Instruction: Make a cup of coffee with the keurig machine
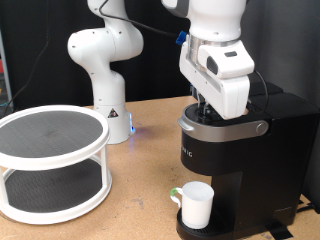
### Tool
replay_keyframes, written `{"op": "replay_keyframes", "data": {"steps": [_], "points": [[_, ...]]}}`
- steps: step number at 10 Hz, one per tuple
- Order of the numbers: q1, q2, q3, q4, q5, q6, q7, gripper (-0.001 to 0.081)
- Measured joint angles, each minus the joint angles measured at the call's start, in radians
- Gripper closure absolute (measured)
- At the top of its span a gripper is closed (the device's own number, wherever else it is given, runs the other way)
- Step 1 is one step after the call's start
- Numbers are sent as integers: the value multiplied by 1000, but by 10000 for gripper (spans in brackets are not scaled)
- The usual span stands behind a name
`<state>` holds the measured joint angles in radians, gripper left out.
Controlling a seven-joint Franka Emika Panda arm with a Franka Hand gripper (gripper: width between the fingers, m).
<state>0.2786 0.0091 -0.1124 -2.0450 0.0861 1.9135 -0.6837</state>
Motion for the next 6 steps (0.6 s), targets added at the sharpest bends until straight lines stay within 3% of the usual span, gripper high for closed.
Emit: {"op": "replay_keyframes", "data": {"steps": [3, 6], "points": [[0, 8, -4, 11, 15, -11, 7, 804], [-4, 9, -13, 8, 64, 3, -57, 804]]}}
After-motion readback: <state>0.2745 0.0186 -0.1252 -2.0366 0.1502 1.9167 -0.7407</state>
